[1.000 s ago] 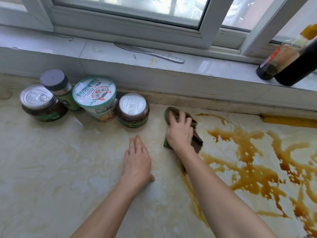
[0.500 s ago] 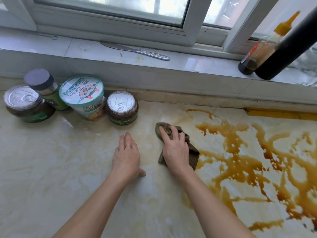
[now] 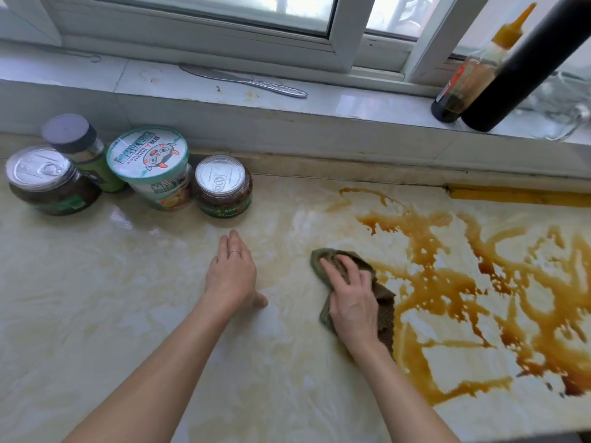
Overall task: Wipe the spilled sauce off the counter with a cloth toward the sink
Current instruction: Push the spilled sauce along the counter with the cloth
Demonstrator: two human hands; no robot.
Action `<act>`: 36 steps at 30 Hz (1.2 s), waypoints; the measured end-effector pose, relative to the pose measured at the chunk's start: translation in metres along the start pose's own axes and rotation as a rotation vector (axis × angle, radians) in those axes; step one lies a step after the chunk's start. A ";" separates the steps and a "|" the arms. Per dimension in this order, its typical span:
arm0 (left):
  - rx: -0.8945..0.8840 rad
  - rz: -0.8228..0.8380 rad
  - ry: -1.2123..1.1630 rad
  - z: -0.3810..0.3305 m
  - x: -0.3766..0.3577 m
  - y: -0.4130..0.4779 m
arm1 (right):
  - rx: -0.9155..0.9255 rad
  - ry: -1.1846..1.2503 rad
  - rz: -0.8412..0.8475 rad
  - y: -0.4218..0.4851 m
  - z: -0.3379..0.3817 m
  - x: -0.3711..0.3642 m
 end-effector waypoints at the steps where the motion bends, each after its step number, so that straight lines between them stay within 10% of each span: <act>1: 0.001 -0.001 -0.002 -0.001 0.000 -0.001 | -0.058 0.031 -0.008 0.003 -0.004 0.005; 9: -0.030 -0.040 -0.095 0.005 0.000 -0.009 | 0.212 -0.010 0.128 -0.057 0.014 -0.011; 14: -0.067 -0.133 -0.146 -0.004 -0.011 -0.029 | -0.004 0.113 0.034 -0.029 -0.018 0.008; 21: -0.130 -0.145 -0.171 -0.050 -0.054 -0.065 | 0.318 -0.027 0.185 -0.114 -0.016 0.004; 26: -0.115 -0.139 -0.152 -0.080 -0.071 -0.080 | 0.113 0.052 0.102 -0.075 -0.057 0.026; 32: -0.049 -0.142 -0.162 -0.097 -0.089 -0.094 | 0.446 0.018 0.229 -0.160 -0.048 0.019; 36: 0.012 -0.086 -0.137 -0.107 -0.100 -0.101 | 0.248 0.020 0.185 -0.113 -0.090 0.033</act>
Point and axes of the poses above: each hand's wrist, its own y-axis towards the middle knuckle, its own x-axis out of the back of the hand, z = x × y, the point moved 2 cm from there along y, towards the middle knuckle, and after that the axes turned 7 degrees about z, right-handed, at the moved point
